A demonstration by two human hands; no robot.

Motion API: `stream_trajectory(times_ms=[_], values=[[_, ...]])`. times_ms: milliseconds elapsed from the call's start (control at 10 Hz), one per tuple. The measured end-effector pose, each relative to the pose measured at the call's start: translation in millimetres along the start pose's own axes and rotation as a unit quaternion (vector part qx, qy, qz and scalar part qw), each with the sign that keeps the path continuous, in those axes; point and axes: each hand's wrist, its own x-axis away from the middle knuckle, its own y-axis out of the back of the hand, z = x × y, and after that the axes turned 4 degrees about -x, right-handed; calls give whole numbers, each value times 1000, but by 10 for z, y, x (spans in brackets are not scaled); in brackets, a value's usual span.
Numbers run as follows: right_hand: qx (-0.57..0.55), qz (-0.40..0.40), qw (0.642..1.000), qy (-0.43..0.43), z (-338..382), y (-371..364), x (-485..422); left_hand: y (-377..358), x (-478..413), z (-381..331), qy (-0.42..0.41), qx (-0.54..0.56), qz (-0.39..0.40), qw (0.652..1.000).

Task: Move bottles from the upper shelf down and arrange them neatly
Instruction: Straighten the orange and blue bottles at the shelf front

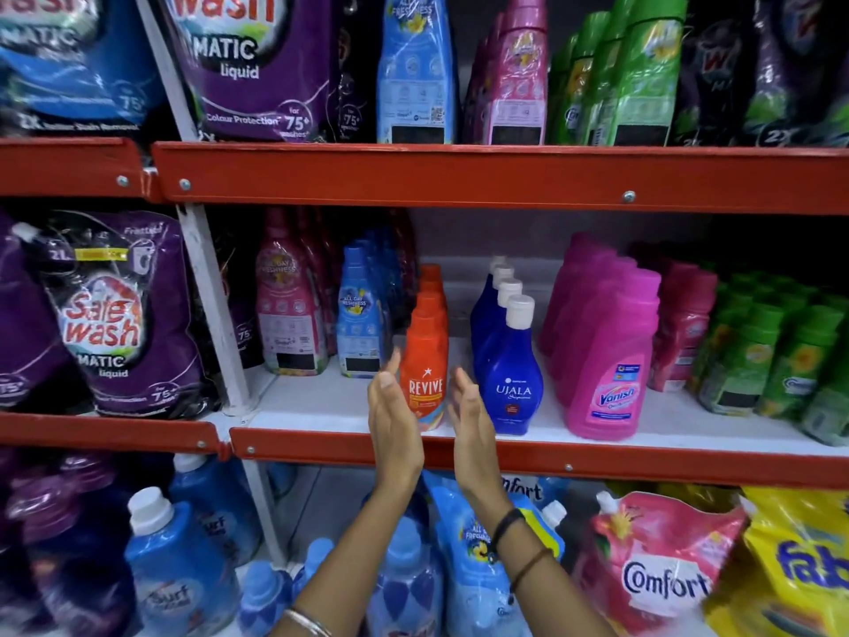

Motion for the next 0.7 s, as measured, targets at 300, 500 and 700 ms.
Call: stream_trajectory(times_ms=[300, 500, 700], values=[[-45, -57, 997, -37, -43, -40, -88, 72, -86, 20, 21, 11, 55, 998], [-46, -73, 995, -41, -36, -60, -90, 89, -81, 12, 23, -1, 63, 998], [-34, -149, 988, 6, 127, -10, 144, 90, -9, -147, -19, -12, 28, 999]])
